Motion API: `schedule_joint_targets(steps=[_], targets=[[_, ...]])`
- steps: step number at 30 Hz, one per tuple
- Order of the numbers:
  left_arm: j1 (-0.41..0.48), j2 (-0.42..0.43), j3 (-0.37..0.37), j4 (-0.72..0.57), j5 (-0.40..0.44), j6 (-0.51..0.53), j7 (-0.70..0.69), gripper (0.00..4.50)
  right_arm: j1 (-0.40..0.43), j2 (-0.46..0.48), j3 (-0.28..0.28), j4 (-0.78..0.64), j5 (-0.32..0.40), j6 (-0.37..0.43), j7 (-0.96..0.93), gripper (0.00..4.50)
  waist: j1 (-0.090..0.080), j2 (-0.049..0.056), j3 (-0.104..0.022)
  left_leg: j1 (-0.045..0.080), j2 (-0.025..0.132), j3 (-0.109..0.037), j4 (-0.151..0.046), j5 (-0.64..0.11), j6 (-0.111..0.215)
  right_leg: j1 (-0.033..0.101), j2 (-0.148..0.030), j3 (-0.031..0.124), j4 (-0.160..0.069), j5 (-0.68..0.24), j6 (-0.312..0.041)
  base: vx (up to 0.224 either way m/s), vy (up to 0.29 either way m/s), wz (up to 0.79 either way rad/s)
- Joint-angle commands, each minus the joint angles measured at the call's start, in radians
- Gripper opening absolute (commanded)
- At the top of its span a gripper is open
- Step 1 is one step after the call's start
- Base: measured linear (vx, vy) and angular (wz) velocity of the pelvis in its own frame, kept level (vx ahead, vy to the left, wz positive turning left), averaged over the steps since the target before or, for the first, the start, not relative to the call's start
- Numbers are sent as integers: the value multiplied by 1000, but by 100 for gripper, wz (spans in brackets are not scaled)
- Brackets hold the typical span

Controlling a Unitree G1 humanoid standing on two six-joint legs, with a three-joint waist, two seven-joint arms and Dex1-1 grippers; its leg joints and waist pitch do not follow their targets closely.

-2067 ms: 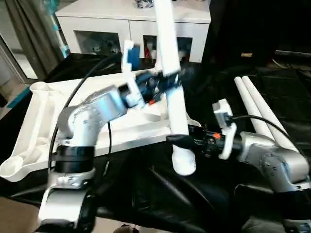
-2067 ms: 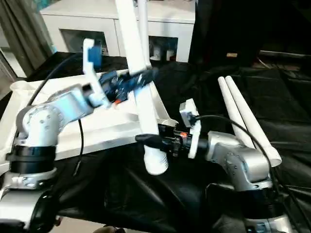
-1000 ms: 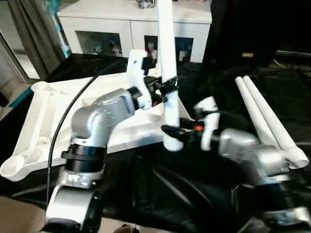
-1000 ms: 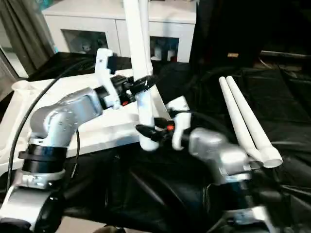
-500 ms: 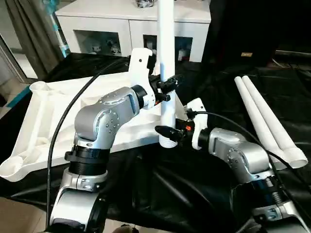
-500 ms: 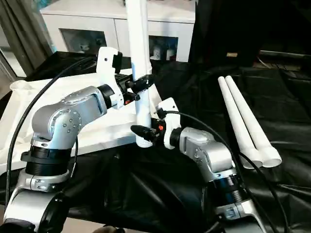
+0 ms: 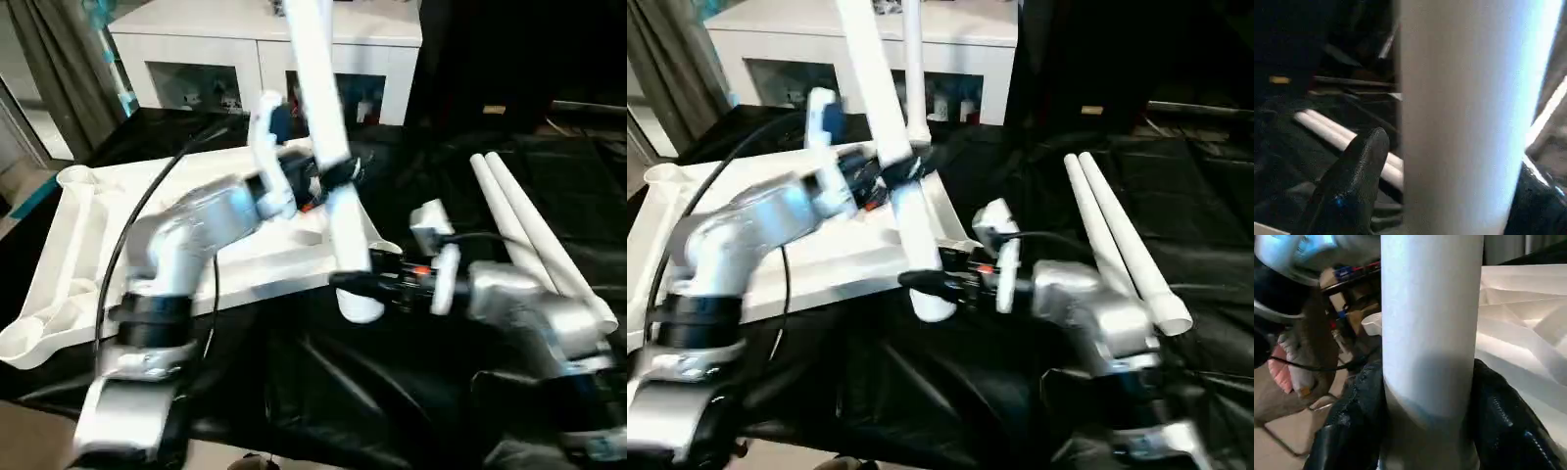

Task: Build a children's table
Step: Rotate table base

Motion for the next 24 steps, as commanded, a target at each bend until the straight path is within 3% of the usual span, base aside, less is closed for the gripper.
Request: schedule_joint_targets(steps=[1,3,10,13,14,16,24], targets=[[3,14,-14,43,-16,-3,-78,316,6,-4,-29,-35,38,7,36,196,3,-8,-74,30,46,-25,-64,-193,37,43,-52,36,-73,-210,-223,0,0,0],[2,8,-5,44,-43,0,-107,316,7,-2,-36,-41,47,13,38,196,4,-8,-75,33,49,-25,-65,-209,30,43,-54,37,-73,-211,-228,0,0,0],[-33,-20,41,118,-74,-24,-119,240,29,-14,-37,-76,78,29,50,196,5,-12,-75,30,47,-25,-65,-207,26,45,-55,37,-74,-212,-227,0,0,0],[-39,-23,50,129,-76,-26,-114,235,34,-17,-36,-79,79,30,51,196,5,-12,-76,29,47,-26,-64,-197,26,47,-55,37,-73,-205,-227,0,0,0],[-41,-21,48,130,-73,-27,-118,209,36,-18,-36,-82,81,31,51,196,5,-12,-76,28,48,-26,-64,-191,30,48,-55,36,-71,-195,-228,0,0,0],[-42,-19,40,129,-61,-33,-115,198,39,-21,-37,-86,83,33,51,196,4,-12,-77,27,47,-26,-63,-182,36,48,-55,36,-72,-184,-231,0,0,0],[-40,-5,-26,95,2,-73,-97,190,53,-28,-42,-111,88,44,39,196,4,-11,-75,31,50,-26,-65,-192,33,47,-55,37,-73,-194,-231,0,0,0]])
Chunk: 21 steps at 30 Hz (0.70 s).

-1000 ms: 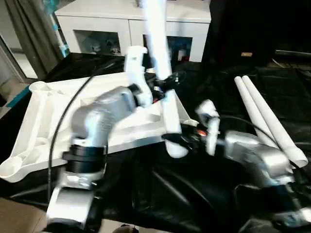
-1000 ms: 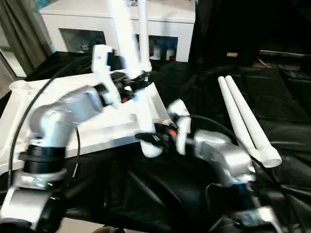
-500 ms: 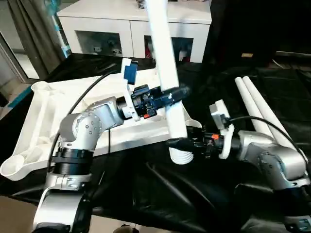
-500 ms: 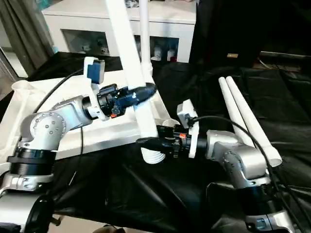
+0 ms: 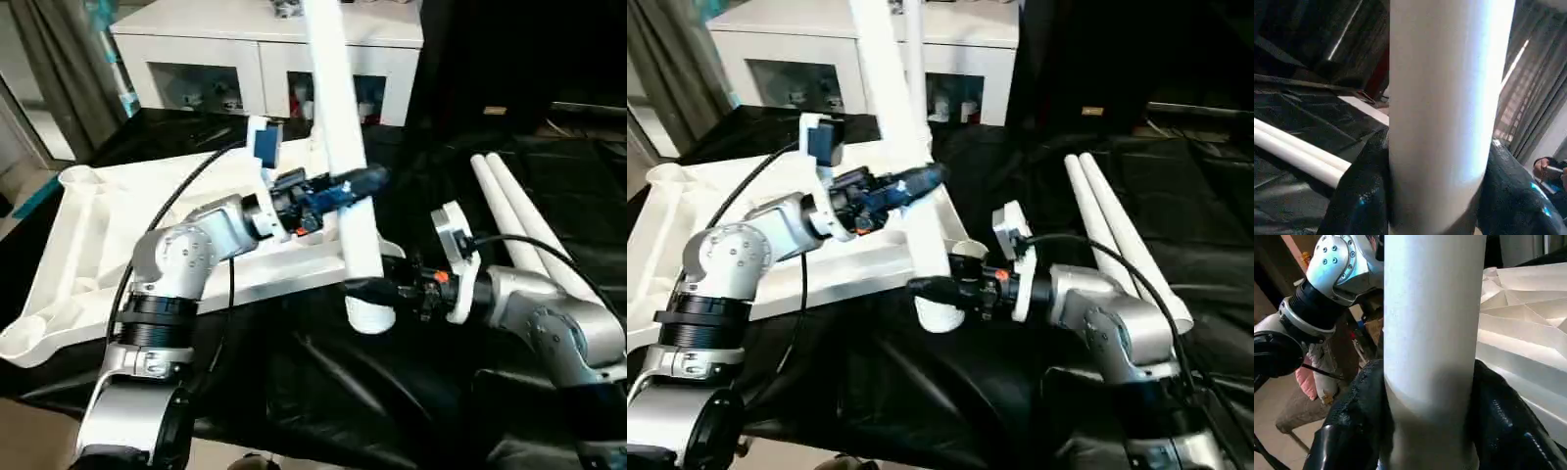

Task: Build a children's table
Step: Rotate table base

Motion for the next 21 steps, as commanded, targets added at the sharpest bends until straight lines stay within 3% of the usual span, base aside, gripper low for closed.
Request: schedule_joint_targets(steps=[1,2,3,4,9,21], targets=[[-21,24,3,-2,38,-20,29,189,-4,-11,-1,-64,13,-2,18,196,2,-17,-76,30,49,-26,-65,-191,33,47,-55,36,-73,-197,-229,0,0,0],[-24,28,-2,-1,41,-24,19,188,-7,-10,4,-58,-3,-13,6,196,3,-15,-75,30,48,-26,-65,-192,32,46,-55,36,-73,-206,-228,0,0,0],[-25,31,-5,0,43,-28,12,188,-10,-9,7,-54,-15,-21,-3,231,3,-13,-75,30,48,-26,-65,-194,31,46,-56,37,-74,-212,-226,0,0,0],[-26,40,-16,-2,55,-35,-1,188,-20,-3,8,-40,-21,-20,-13,266,1,-21,-74,30,48,-25,-65,-196,29,46,-55,37,-75,-222,-221,0,0,0],[-27,72,-66,-28,82,-51,-64,187,-48,-4,11,-21,-26,-14,-11,309,-1,-19,-74,30,49,-27,-67,-188,26,43,-56,38,-73,-244,-204,0,0,0],[-44,84,-124,-29,100,-57,-120,186,-99,-33,39,13,-39,16,30,314,5,-24,-76,29,49,-23,-61,-156,40,45,-56,38,-66,-195,-229,0,0,0]])
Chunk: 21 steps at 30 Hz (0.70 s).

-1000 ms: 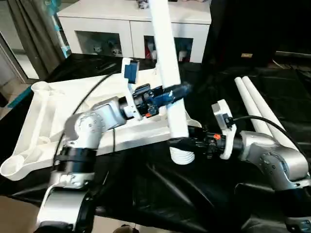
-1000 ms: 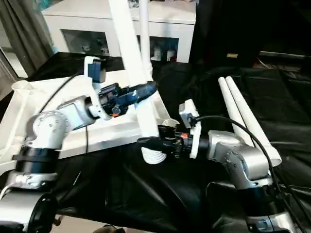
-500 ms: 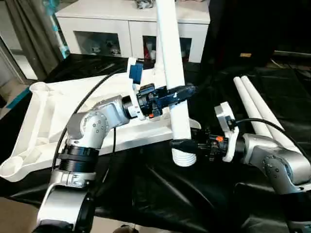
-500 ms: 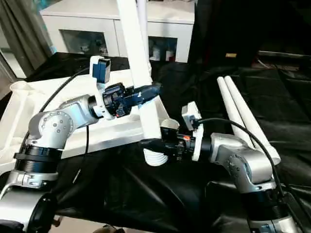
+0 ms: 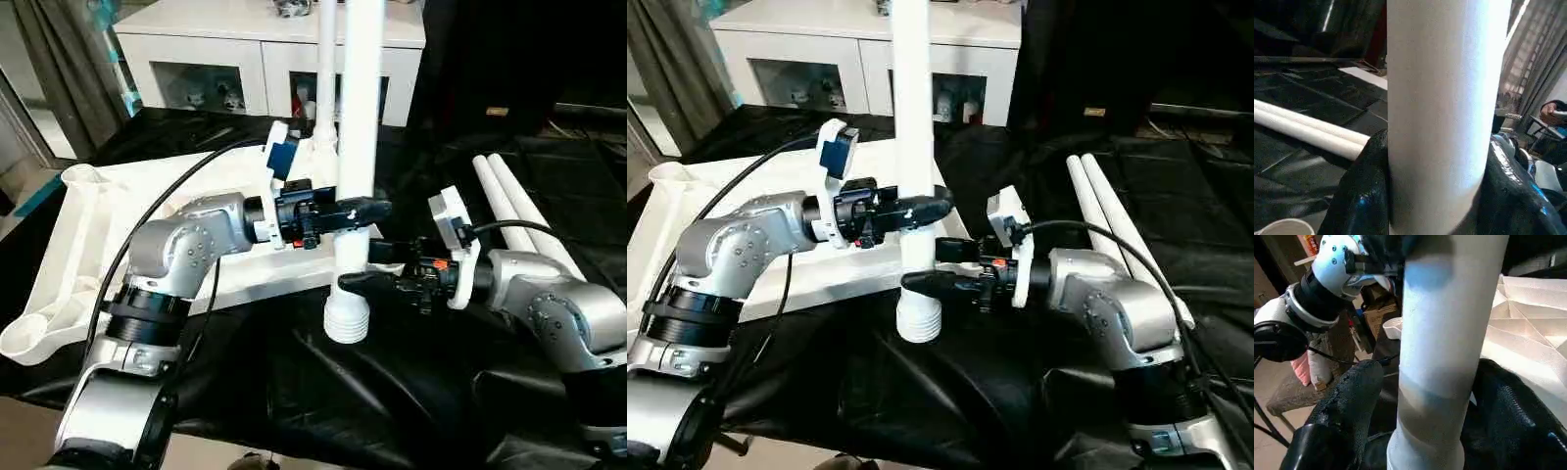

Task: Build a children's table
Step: Rotate table base

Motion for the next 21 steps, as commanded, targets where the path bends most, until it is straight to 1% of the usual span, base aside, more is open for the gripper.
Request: schedule_joint_targets(steps=[1,6,9,10,16,20,21], targets=[[-16,-5,-14,-24,8,-9,-11,186,-22,-10,15,13,-16,28,7,314,3,-22,-76,29,48,-23,-61,-157,40,45,-56,38,-68,-198,-230,0,0,0],[-16,-17,-21,-34,-1,-6,-17,186,-37,-4,28,40,-15,51,-1,314,4,-24,-76,28,48,-23,-60,-159,36,46,-57,38,-68,-211,-229,0,0,0],[-14,-17,-29,-42,-2,-3,-26,186,-44,1,30,51,-14,50,-1,314,4,-25,-77,27,48,-24,-60,-152,38,46,-57,37,-67,-211,-224,0,0,0],[-14,-19,-30,-43,-2,-3,-25,186,-48,4,31,54,-14,49,0,314,4,-24,-76,28,49,-23,-60,-155,39,44,-56,38,-68,-212,-224,0,0,0],[-13,-24,-34,-36,4,-10,-24,186,-55,8,43,54,-13,52,23,314,6,-24,-78,28,49,-23,-59,-145,43,45,-55,37,-65,-188,-230,0,0,0],[-13,-27,-33,-34,6,-13,-23,186,-55,6,50,50,-12,54,29,314,7,-23,-78,29,49,-23,-58,-148,43,45,-56,38,-65,-192,-231,0,0,0],[-13,-28,-33,-34,6,-13,-23,186,-55,6,51,50,-12,54,30,314,7,-25,-77,28,48,-23,-59,-149,41,46,-56,38,-66,-194,-230,0,0,0]])
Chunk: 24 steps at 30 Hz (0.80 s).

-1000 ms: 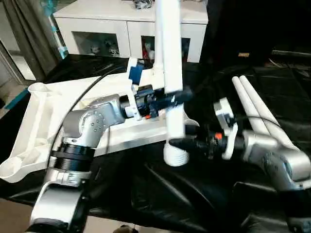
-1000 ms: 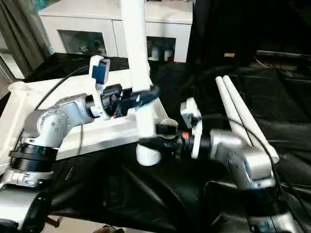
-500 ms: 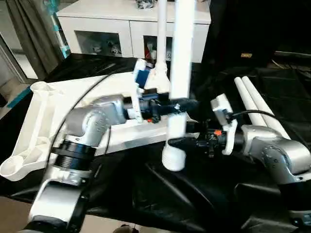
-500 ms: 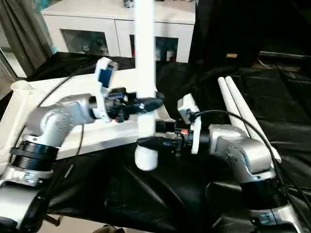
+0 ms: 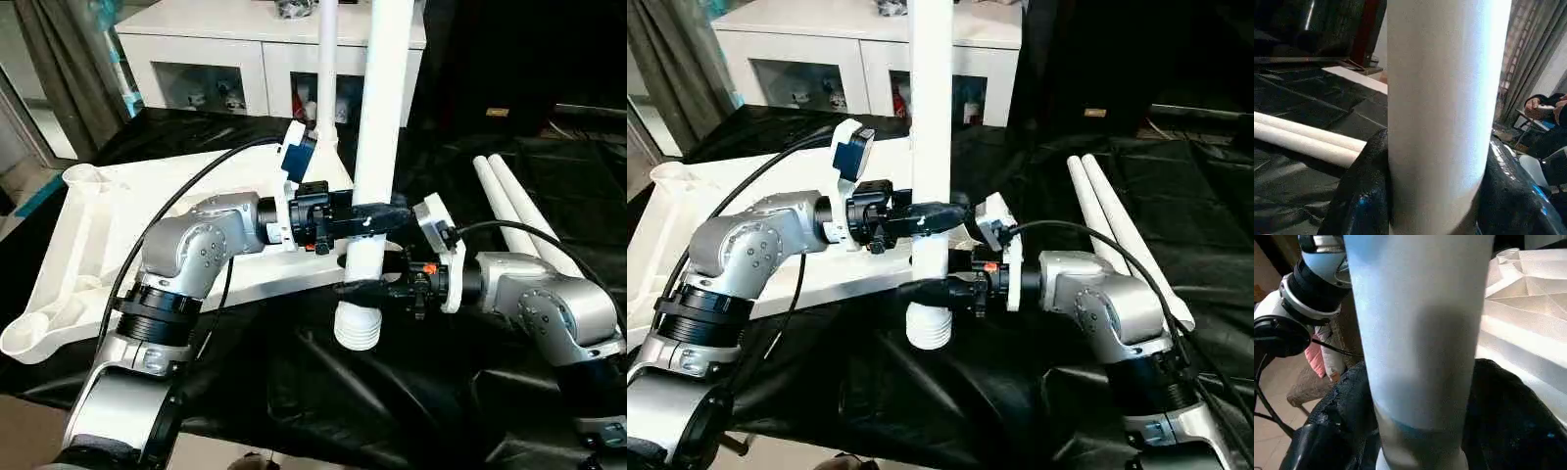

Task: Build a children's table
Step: Rotate table base

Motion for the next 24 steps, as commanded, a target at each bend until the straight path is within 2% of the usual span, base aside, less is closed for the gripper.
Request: schedule_joint_targets(steps=[1,6,13,19,24], targets=[[-13,-1,-7,-20,6,-12,-5,186,-21,0,4,0,-4,9,9,314,3,-22,-77,29,48,-23,-60,-152,40,45,-56,37,-68,-201,-229,0,0,0],[-12,-1,-9,-22,5,-9,-10,186,-21,3,8,2,-4,8,11,314,3,-22,-78,28,49,-24,-60,-152,38,45,-56,37,-67,-199,-227,0,0,0],[-8,-1,-12,-25,7,-6,-12,186,-19,8,5,7,3,13,11,251,3,-22,-79,28,48,-23,-60,-150,39,46,-56,37,-67,-192,-231,0,0,0],[-12,-5,-9,-22,9,-9,-6,186,-16,8,8,10,7,18,19,199,5,-27,-79,28,48,-22,-59,-139,44,46,-57,38,-66,-193,-229,0,0,0],[-7,-7,-5,-28,6,-10,-1,186,-16,9,7,12,3,16,22,191,4,-25,-78,28,48,-23,-59,-145,42,45,-56,37,-67,-205,-225,0,0,0]])
